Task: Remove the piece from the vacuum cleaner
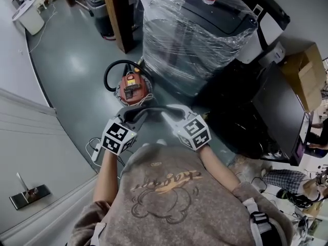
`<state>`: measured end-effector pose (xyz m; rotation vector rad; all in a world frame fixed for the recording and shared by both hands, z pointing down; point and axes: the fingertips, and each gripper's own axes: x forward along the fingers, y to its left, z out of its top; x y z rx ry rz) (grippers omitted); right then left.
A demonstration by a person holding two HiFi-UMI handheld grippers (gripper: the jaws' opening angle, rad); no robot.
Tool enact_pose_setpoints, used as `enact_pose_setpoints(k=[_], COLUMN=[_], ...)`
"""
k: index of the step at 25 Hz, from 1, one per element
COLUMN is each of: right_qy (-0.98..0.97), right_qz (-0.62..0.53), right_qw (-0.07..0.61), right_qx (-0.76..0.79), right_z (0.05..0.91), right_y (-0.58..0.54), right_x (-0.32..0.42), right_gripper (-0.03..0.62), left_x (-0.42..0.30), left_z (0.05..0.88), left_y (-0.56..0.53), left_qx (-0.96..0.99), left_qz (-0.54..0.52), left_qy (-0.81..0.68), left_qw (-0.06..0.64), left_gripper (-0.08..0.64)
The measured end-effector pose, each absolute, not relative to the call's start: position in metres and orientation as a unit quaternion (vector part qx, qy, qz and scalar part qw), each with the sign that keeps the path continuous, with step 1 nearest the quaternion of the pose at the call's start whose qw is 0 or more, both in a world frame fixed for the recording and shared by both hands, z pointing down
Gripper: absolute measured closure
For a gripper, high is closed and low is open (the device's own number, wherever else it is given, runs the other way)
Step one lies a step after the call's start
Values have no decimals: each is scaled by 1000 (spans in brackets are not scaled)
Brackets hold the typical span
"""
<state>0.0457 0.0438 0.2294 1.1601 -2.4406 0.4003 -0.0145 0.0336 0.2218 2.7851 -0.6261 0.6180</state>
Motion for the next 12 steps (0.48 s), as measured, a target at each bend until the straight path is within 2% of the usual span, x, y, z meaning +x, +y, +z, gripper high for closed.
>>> enact_pose_setpoints(k=[12], right_qy=[-876], right_qz=[154], right_qw=[188], right_qx=[416], right_z=[231], right_y=[45], right_x=[45], right_gripper=[538], left_x=[-17], left_z=[223], left_y=[36], left_qx=[947], left_qz=[198], left_qy=[-223], left_qw=[121], left_gripper=[503])
